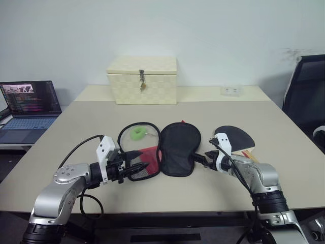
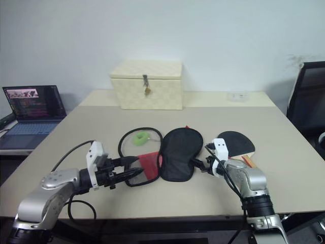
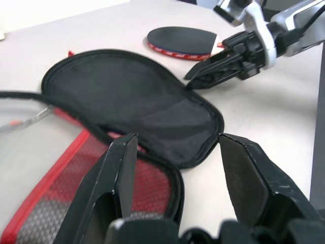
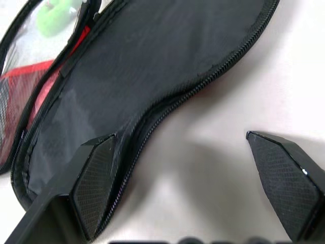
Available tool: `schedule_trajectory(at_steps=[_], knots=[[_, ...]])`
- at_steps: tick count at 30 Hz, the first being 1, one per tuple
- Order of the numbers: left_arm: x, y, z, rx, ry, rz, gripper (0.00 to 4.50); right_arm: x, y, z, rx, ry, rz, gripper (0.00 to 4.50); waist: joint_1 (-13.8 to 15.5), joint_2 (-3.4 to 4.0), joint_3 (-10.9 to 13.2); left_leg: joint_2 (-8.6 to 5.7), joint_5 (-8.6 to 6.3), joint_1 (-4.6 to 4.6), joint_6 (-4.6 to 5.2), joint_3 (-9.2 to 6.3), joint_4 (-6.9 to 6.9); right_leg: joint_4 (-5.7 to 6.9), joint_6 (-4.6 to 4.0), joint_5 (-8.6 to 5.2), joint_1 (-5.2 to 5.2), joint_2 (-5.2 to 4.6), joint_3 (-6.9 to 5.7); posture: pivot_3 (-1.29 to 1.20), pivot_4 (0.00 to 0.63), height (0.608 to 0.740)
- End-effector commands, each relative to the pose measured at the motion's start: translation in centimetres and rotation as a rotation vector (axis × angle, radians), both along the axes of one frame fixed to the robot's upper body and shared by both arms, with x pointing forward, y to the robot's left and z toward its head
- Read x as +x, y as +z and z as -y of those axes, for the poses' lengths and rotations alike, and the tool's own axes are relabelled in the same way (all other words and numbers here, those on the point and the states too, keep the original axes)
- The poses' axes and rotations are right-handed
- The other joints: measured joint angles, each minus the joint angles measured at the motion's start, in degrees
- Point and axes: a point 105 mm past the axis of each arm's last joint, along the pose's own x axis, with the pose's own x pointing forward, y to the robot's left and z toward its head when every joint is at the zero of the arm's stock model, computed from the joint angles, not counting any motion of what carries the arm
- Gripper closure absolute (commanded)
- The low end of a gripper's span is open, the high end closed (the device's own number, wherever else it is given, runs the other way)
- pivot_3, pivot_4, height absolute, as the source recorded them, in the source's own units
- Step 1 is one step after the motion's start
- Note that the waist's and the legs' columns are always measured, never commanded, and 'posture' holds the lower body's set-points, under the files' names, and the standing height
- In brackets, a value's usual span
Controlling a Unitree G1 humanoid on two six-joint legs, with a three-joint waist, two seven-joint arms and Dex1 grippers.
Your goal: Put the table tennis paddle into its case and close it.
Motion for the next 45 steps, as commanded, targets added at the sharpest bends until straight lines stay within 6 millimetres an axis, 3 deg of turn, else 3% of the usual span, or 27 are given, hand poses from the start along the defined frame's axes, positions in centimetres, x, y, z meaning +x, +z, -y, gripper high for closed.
schedule_trajectory(at_steps=[1, 8, 13, 17, 22, 27, 28, 45], knots=[[-0.3, 2.0, 0.1, -0.009, -0.021, 0.058, 1.79, 0.2, 1.0, -1.8, 0.023, 0.055, 0.036, 0.00, -0.3, 0.00, 0.0, 0.00, 0.00, 0.01, 0.00, 0.00, 0.00, 0.01, 0.00, 0.00, 0.00, 0.01, 0.01, 0.00, 0.150, 0.740], [-0.6, 3.8, -0.8, -0.060, -0.037, 0.055, 1.79, 0.8, 2.1, -4.7, 0.074, 0.104, 0.064, 0.00, -0.9, 0.01, 0.0, 0.02, 0.00, 0.00, 0.00, 0.00, -0.06, 0.02, -0.03, 0.00, -0.04, 0.02, 0.02, 0.00, 0.150, 0.740], [-0.4, 4.2, -1.7, -0.036, -0.020, 0.060, 1.79, 1.7, 2.2, -5.4, 0.087, 0.085, 0.065, 0.00, -0.9, 0.01, 0.0, 0.02, 0.00, -0.04, 0.00, -0.03, -0.07, 0.00, -0.04, 0.01, -0.05, -0.02, -0.01, 0.00, 0.150, 0.740], [-0.5, 4.2, -1.9, -0.020, -0.016, 0.062, 1.76, 2.6, 2.2, -5.4, 0.141, 0.025, 0.043, 0.81, -0.9, 0.02, 0.0, 0.02, 0.00, -0.08, 0.00, -0.06, -0.07, -0.03, -0.14, 0.07, -0.06, -0.03, 0.00, 0.00, 0.150, 0.740], [-0.7, 3.9, -1.7, -0.014, -0.025, 0.055, 1.76, 3.4, 2.6, -5.1, 0.204, -0.062, 0.018, 2.54, -0.9, 0.02, 0.0, 0.02, 0.00, -0.09, 0.00, -0.06, -0.09, -0.03, -0.16, 0.08, -0.07, -0.03, 0.00, 0.00, 0.150, 0.740], [-0.6, 3.7, -1.5, -0.002, -0.042, 0.051, 1.76, 4.1, 2.9, -3.4, 0.240, -0.182, -0.014, 4.33, -0.9, 0.02, 0.0, 0.02, 0.00, -0.10, 0.00, -0.08, -0.10, -0.03, -0.16, 0.08, -0.07, -0.04, 0.00, 0.00, 0.150, 0.740], [-0.6, 3.7, -1.4, 0.001, -0.046, 0.051, 1.76, 4.1, 3.0, -3.2, 0.242, -0.199, -0.021, 4.49, -0.9, 0.02, 0.0, 0.02, 0.00, -0.10, 0.00, -0.08, -0.10, -0.04, -0.16, 0.08, -0.07, -0.04, 0.00, 0.00, 0.150, 0.740], [0.4, 3.2, -0.6, 0.021, -0.116, 0.047, 1.76, 2.6, 3.2, 0.2, 0.278, -0.363, -0.061, 4.49, -0.8, 0.04, 0.0, 0.01, 0.00, -0.18, 0.00, -0.09, -0.14, -0.05, -0.17, 0.08, -0.15, -0.04, 0.00, 0.00, 0.150, 0.740]])
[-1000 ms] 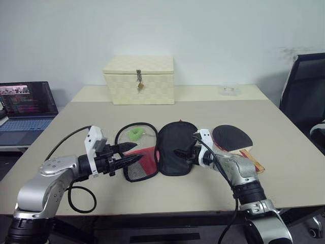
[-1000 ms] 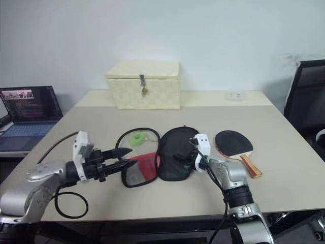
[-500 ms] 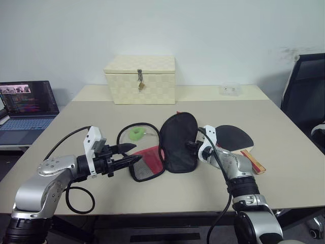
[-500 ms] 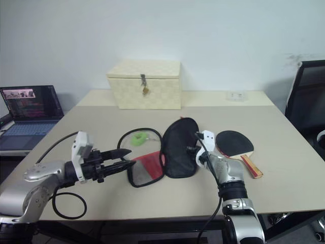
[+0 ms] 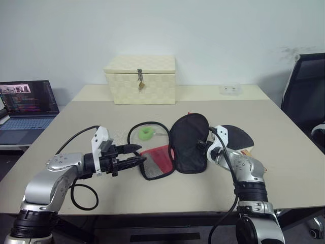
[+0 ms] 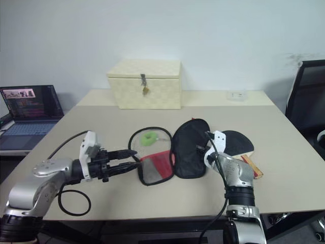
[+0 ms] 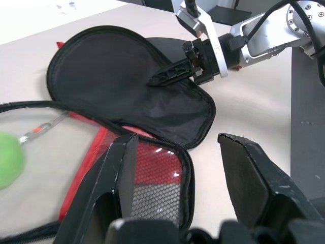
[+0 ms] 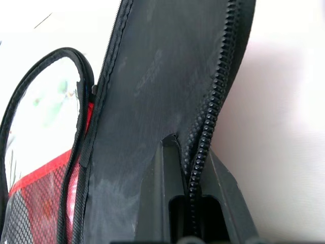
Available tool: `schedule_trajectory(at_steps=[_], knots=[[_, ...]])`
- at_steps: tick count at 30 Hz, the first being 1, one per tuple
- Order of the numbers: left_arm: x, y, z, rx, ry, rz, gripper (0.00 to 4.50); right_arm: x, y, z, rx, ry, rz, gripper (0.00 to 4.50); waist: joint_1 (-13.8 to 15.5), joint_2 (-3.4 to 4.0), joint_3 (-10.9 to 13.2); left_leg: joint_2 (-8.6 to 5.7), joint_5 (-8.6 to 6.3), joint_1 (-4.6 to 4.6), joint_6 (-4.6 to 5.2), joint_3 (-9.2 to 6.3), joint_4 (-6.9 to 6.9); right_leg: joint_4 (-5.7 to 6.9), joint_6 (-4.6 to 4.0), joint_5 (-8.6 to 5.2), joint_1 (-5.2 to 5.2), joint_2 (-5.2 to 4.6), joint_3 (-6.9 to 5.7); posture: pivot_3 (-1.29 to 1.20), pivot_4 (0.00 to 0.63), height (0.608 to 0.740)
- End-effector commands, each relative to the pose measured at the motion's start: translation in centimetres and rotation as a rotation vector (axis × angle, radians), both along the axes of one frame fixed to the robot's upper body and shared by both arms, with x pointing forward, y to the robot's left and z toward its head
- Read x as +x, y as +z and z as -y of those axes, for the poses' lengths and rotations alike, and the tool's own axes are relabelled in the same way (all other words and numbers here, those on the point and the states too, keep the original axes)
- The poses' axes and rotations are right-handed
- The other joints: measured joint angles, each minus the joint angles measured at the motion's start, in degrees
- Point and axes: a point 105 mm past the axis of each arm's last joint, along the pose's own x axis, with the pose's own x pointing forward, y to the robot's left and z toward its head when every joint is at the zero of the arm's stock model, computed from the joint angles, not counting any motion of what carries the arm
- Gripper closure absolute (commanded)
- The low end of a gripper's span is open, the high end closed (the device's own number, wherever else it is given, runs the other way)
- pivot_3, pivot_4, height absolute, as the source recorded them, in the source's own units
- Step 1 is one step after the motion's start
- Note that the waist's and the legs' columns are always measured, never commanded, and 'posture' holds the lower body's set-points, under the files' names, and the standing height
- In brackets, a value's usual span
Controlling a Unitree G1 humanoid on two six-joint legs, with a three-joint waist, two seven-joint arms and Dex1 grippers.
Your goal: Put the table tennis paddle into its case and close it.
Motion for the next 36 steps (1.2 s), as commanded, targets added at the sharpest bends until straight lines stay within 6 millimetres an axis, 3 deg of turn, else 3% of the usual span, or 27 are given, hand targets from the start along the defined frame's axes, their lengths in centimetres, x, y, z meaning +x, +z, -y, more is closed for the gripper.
schedule_trajectory(at_steps=[1, 13, 16, 21, 26, 27, 31, 36], knots=[[0.1, 0.9, 0.1, 0.008, -0.018, 0.050, 1.76, -0.1, 1.3, 0.3, 0.039, -0.036, 0.030, 4.49, 0.0, 0.00, 0.0, 0.00, 0.00, 0.00, 0.00, 0.00, -0.01, 0.00, 0.00, 0.00, -0.01, 0.00, 0.00, 0.00, 0.150, 0.740], [0.1, 0.7, 0.0, 0.020, -0.020, 0.053, 1.76, -0.6, 1.6, -1.0, 0.021, -0.038, 0.033, 4.49, -0.1, 0.00, 0.0, 0.01, 0.00, -0.03, 0.00, 0.02, -0.05, 0.00, 0.02, -0.02, -0.06, 0.01, 0.01, 0.00, 0.150, 0.740], [0.1, 0.6, 0.1, 0.021, -0.020, 0.053, 1.76, -0.3, 1.7, -0.1, -0.029, -0.048, 0.053, 3.90, -0.1, 0.00, 0.0, 0.01, 0.00, -0.03, 0.00, 0.03, -0.04, -0.01, 0.02, -0.02, -0.07, 0.00, 0.01, 0.00, 0.150, 0.740], [0.2, 0.6, 0.2, 0.019, -0.024, 0.055, 1.76, -0.1, 2.4, 0.5, -0.118, -0.005, 0.110, 2.15, -0.1, 0.00, 0.0, 0.00, 0.00, -0.04, 0.00, 0.05, -0.05, -0.01, 0.03, -0.03, -0.10, 0.01, 0.01, 0.00, 0.150, 0.740], [0.0, 0.7, 0.4, 0.013, -0.035, 0.056, 1.76, -1.9, 4.2, 0.8, -0.309, 0.223, 0.261, 0.35, 0.0, 0.00, 0.0, 0.00, 0.00, -0.21, 0.00, 0.08, -0.05, -0.01, 0.12, -0.08, -0.27, 0.01, 0.02, 0.00, 0.150, 0.740], [0.0, 0.7, 0.5, 0.013, -0.036, 0.056, 1.76, -2.3, 4.7, 1.2, -0.325, 0.261, 0.287, 0.05, 0.0, 0.00, 0.0, 0.00, 0.00, -0.34, 0.00, 0.04, -0.03, 0.00, 0.11, -0.07, -0.36, 0.01, 0.02, 0.00, 0.150, 0.740], [-0.2, 0.9, 0.7, 0.012, -0.050, 0.058, 1.76, -3.3, 6.1, 6.1, -0.438, 0.303, 0.315, 0.01, 0.5, 0.00, 0.0, -0.04, 0.00, -0.67, 0.01, 0.07, 0.02, 0.05, 0.01, 0.01, -0.69, 0.01, -0.04, 0.00, 0.150, 0.740], [-0.3, 1.2, 1.6, 0.024, -0.099, 0.066, 1.76, -3.0, 4.7, 12.2, -0.541, 0.164, 0.201, 0.01, 0.7, -0.02, 0.0, -0.07, 0.00, -0.67, 0.01, 0.14, 0.07, 0.04, 0.04, 0.02, -0.71, 0.01, -0.03, 0.00, 0.150, 0.740]])
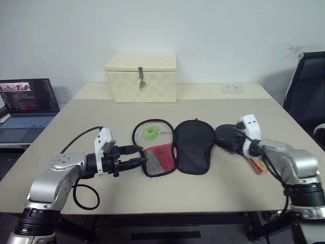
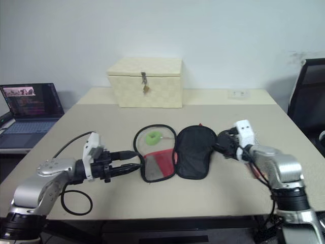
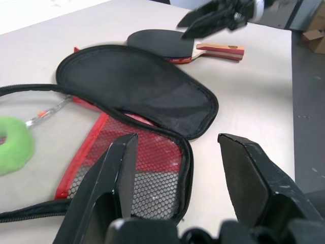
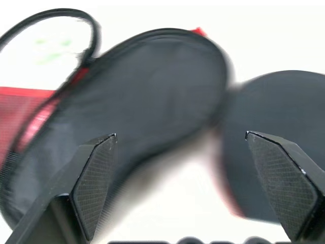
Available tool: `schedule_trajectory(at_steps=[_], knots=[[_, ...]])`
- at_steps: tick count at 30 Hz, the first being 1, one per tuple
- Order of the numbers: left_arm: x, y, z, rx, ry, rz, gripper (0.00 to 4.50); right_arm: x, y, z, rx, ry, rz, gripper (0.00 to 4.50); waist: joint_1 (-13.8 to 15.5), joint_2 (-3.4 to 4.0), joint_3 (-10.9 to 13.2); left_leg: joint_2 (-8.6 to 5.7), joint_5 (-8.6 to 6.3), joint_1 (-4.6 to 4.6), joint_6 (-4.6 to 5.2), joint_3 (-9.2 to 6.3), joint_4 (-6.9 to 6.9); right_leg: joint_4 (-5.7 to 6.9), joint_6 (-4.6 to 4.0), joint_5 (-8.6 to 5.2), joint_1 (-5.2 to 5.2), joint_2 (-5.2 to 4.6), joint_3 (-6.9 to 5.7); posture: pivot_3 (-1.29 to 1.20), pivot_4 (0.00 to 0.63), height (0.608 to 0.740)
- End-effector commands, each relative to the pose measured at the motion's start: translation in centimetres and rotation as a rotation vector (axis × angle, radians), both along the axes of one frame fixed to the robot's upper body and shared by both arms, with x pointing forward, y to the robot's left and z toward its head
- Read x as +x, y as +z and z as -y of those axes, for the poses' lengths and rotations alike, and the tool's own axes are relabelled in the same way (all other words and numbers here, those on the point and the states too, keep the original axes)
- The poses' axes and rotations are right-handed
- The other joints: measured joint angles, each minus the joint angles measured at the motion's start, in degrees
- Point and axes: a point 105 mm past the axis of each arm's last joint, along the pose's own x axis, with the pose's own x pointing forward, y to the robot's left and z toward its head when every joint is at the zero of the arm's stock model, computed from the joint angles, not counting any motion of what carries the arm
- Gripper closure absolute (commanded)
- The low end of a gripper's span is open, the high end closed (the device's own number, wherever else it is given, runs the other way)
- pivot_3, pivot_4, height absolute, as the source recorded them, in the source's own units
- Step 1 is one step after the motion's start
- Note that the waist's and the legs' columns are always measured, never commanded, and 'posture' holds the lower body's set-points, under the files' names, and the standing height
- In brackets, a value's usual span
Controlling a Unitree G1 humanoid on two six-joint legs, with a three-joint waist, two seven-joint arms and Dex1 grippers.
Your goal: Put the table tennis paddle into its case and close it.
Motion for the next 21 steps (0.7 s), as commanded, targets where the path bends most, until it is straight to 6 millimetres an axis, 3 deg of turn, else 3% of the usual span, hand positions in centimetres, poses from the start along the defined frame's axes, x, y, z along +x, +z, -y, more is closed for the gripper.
schedule_trajectory(at_steps=[1, 9, 21], knots=[[-0.4, 1.6, 1.1, 0.004, -0.068, 0.059, 1.76, 0.1, -0.5, 2.9, -0.019, -0.088, -0.013, 0.01, 0.0, 0.00, 0.0, -0.02, 0.00, 0.01, 0.00, 0.00, 0.01, 0.01, 0.02, -0.01, 0.00, 0.03, 0.00, 0.00, 0.150, 0.740], [-0.1, 1.9, 1.8, 0.018, -0.108, 0.065, 1.76, 0.3, -4.2, 5.1, -0.010, -0.202, -0.118, 0.01, -0.2, 0.00, 0.0, -0.04, 0.00, 0.12, -0.01, 0.14, 0.03, 0.29, -0.01, -0.03, -0.06, 0.08, 0.11, 0.00, 0.150, 0.740], [-0.3, 1.8, 1.6, 0.019, -0.095, 0.067, 1.76, -0.5, -6.3, 7.3, -0.087, -0.241, -0.169, 0.01, 0.1, -0.02, 0.0, -0.04, 0.01, 0.16, -0.01, 0.14, 0.12, 0.43, 0.02, -0.05, -0.04, 0.08, 0.11, 0.00, 0.150, 0.740]])
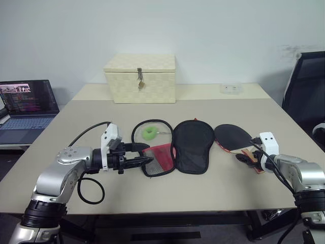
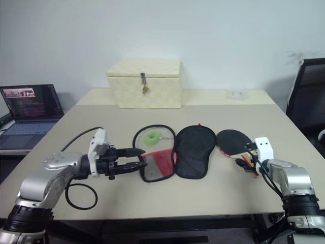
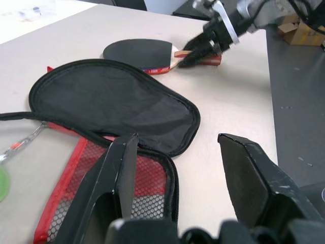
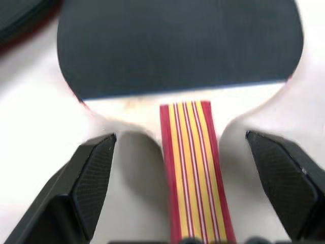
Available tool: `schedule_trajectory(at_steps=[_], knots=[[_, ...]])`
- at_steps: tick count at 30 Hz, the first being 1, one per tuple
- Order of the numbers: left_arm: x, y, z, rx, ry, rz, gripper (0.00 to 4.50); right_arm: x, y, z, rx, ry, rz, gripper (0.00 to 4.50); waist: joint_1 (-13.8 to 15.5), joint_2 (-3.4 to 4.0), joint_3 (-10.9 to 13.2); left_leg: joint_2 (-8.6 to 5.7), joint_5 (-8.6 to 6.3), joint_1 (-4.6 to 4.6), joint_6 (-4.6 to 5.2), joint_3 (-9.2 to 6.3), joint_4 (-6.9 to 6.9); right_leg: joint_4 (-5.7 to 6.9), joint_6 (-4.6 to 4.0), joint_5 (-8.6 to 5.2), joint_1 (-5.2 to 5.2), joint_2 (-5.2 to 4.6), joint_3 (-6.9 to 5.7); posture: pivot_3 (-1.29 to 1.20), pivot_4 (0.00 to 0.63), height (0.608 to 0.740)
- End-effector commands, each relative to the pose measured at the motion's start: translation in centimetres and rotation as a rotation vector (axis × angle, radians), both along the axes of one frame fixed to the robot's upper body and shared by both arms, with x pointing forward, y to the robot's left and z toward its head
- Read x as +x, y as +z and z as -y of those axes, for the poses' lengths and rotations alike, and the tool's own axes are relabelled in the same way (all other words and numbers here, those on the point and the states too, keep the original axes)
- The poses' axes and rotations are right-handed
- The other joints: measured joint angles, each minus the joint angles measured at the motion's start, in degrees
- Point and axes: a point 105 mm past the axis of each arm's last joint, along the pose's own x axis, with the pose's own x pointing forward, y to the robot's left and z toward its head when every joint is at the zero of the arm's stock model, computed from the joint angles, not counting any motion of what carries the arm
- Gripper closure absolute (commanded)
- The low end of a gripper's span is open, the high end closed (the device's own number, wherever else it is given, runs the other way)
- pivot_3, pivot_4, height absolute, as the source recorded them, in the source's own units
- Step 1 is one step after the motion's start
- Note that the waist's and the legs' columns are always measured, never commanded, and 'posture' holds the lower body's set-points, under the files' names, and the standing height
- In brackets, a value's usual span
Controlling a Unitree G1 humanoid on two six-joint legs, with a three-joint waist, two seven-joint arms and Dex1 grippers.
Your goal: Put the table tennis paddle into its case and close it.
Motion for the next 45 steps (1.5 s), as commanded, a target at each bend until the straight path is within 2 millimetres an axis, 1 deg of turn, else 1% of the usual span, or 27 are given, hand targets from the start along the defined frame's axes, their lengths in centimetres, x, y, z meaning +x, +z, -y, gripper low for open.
schedule_trajectory(at_steps=[1, 6, 7, 8, 9, 14, 16, 17, 24, 26, 27, 30, 32, 33, 35, 36, 37, 39, 40, 45], knots=[[-0.4, 1.0, 0.2, 0.000, -0.014, 0.049, 1.76, -0.4, 0.1, 1.3, -0.032, -0.025, -0.007, 0.01, 0.1, 0.00, 0.0, 0.00, 0.00, 0.00, 0.00, -0.01, 0.00, 0.01, 0.00, 0.00, 0.00, 0.00, -0.01, 0.00, 0.150, 0.740], [-0.3, 0.9, 0.2, -0.001, -0.009, 0.049, 1.76, -0.1, -0.1, 1.4, -0.038, -0.048, -0.004, 0.01, 0.3, 0.00, 0.0, 0.00, 0.00, 0.00, 0.00, -0.01, 0.01, 0.01, -0.01, 0.01, 0.01, 0.00, -0.02, 0.00, 0.150, 0.740], [-0.2, 0.9, 0.2, -0.002, -0.009, 0.050, 1.76, 0.0, -0.1, 1.5, -0.044, -0.063, -0.001, 0.38, 0.3, -0.01, 0.0, 0.00, 0.00, 0.00, 0.00, -0.01, 0.02, 0.02, -0.01, 0.01, 0.01, 0.00, -0.01, 0.00, 0.150, 0.740], [-0.2, 0.9, 0.2, -0.002, -0.009, 0.051, 1.76, 0.1, -0.2, 1.5, -0.049, -0.074, 0.001, 0.59, 0.4, -0.01, 0.0, 0.00, 0.00, 0.00, 0.00, -0.01, 0.03, 0.03, -0.01, 0.01, 0.01, 0.00, -0.01, 0.00, 0.150, 0.740], [-0.2, 1.0, 0.3, -0.003, -0.009, 0.052, 1.76, 0.2, -0.2, 1.7, -0.052, -0.096, 0.003, 0.90, 0.4, -0.01, 0.0, 0.00, 0.00, 0.00, 0.00, -0.01, 0.03, 0.04, -0.01, 0.01, 0.01, 0.00, -0.01, 0.00, 0.150, 0.740], [-0.1, 1.0, 0.4, -0.005, -0.009, 0.058, 1.76, 0.3, 0.5, 2.3, -0.052, -0.220, 0.016, 2.69, 0.4, -0.02, 0.0, 0.00, 0.01, 0.05, -0.01, 0.01, 0.06, 0.15, -0.02, 0.01, 0.02, 0.00, 0.02, 0.00, 0.150, 0.740], [-0.1, 0.9, 0.4, -0.006, -0.008, 0.057, 1.76, 0.3, 0.9, 2.5, -0.052, -0.251, 0.025, 3.28, 0.4, -0.02, 0.0, 0.00, 0.02, 0.05, -0.01, -0.01, 0.08, 0.22, -0.01, 0.01, 0.01, 0.00, 0.01, 0.00, 0.150, 0.740], [-0.1, 0.9, 0.4, -0.006, -0.008, 0.057, 1.76, 0.2, 1.1, 2.5, -0.050, -0.262, 0.029, 3.44, 0.4, -0.02, 0.0, 0.00, 0.02, 0.05, 0.00, -0.01, 0.09, 0.25, -0.01, 0.01, 0.01, 0.00, 0.01, 0.00, 0.150, 0.740], [0.0, 0.8, 0.6, -0.011, -0.005, 0.057, 1.76, 0.1, 1.9, 1.7, -0.007, -0.323, 0.047, 3.44, 0.6, -0.02, 0.0, 0.00, 0.03, 0.04, 0.00, -0.03, 0.09, 0.28, -0.03, 0.01, 0.00, -0.02, 0.01, 0.00, 0.150, 0.740], [0.1, 0.8, 0.5, -0.015, 0.002, 0.058, 1.76, 0.0, 2.8, 0.7, 0.018, -0.321, 0.074, 3.44, 0.6, -0.01, 0.0, 0.00, 0.03, 0.04, 0.00, -0.04, 0.07, 0.29, -0.07, 0.00, -0.01, -0.02, 0.00, 0.00, 0.150, 0.740], [0.1, 0.9, 0.4, -0.018, 0.008, 0.058, 1.76, 0.0, 3.6, -0.2, 0.028, -0.308, 0.095, 3.44, 0.6, -0.01, 0.0, 0.01, 0.03, 0.04, 0.00, -0.04, 0.06, 0.30, -0.07, -0.01, -0.02, -0.02, 0.00, 0.00, 0.150, 0.740], [0.0, 1.0, -0.3, -0.026, 0.030, 0.059, 1.76, -0.4, 6.0, -3.5, 0.050, -0.234, 0.160, 3.44, 0.5, 0.02, 0.0, 0.02, 0.02, 0.01, 0.00, -0.03, 0.04, 0.32, -0.08, -0.01, -0.07, -0.02, 0.02, 0.00, 0.150, 0.740], [-0.1, 1.1, -0.7, -0.028, 0.042, 0.059, 1.76, -1.0, 7.3, -5.6, 0.067, -0.190, 0.190, 3.44, 0.0, 0.04, 0.0, 0.05, 0.02, 0.02, 0.00, -0.01, 0.03, 0.33, -0.08, -0.01, -0.10, -0.03, 0.05, 0.00, 0.150, 0.740], [-0.1, 1.1, -0.8, -0.028, 0.045, 0.059, 1.76, -1.2, 7.6, -6.2, 0.071, -0.181, 0.197, 3.44, -0.2, 0.05, 0.0, 0.06, 0.02, 0.02, 0.00, 0.00, 0.03, 0.34, -0.09, -0.02, -0.10, -0.03, 0.06, 0.00, 0.150, 0.740], [-0.2, 1.1, -1.1, -0.028, 0.055, 0.059, 1.76, -1.8, 8.5, -8.6, 0.105, -0.137, 0.216, 3.44, -0.3, 0.05, 0.0, 0.06, 0.02, 0.03, 0.00, -0.03, 0.02, 0.36, -0.10, -0.03, -0.11, -0.03, 0.03, 0.00, 0.150, 0.740], [-0.2, 1.1, -1.2, -0.028, 0.058, 0.059, 1.76, -2.0, 8.7, -9.5, 0.120, -0.124, 0.220, 3.44, -0.4, 0.05, 0.0, 0.07, 0.02, 0.04, 0.00, -0.04, 0.02, 0.36, -0.10, -0.04, -0.11, -0.03, 0.02, 0.00, 0.150, 0.740], [-0.3, 1.1, -1.3, -0.029, 0.063, 0.060, 1.76, -2.1, 9.0, -10.9, 0.151, -0.097, 0.220, 3.44, -0.5, 0.05, 0.0, 0.08, 0.02, 0.04, 0.00, -0.06, 0.02, 0.36, -0.11, -0.04, -0.11, -0.03, 0.01, 0.00, 0.150, 0.740], [-0.3, 1.1, -1.5, -0.030, 0.069, 0.061, 1.76, -2.3, 9.1, -13.0, 0.194, -0.058, 0.212, 3.44, -0.5, 0.05, 0.0, 0.08, 0.02, 0.03, 0.00, -0.12, 0.01, 0.38, -0.15, -0.05, -0.11, -0.03, -0.02, 0.00, 0.150, 0.740], [-0.3, 1.2, -1.5, -0.032, 0.072, 0.062, 1.76, -2.3, 8.8, -14.1, 0.217, -0.045, 0.198, 3.44, -0.5, 0.05, 0.0, 0.08, 0.02, 0.04, 0.00, -0.13, 0.02, 0.39, -0.16, -0.06, -0.11, -0.03, -0.03, 0.00, 0.150, 0.740], [-0.4, 1.2, -1.4, -0.034, 0.079, 0.064, 1.76, -1.4, 7.3, -17.5, 0.299, -0.035, 0.151, 3.44, -0.6, 0.05, 0.0, 0.10, 0.02, 0.01, 0.00, -0.14, 0.01, 0.38, -0.17, -0.06, -0.11, -0.07, -0.05, 0.00, 0.150, 0.740]])
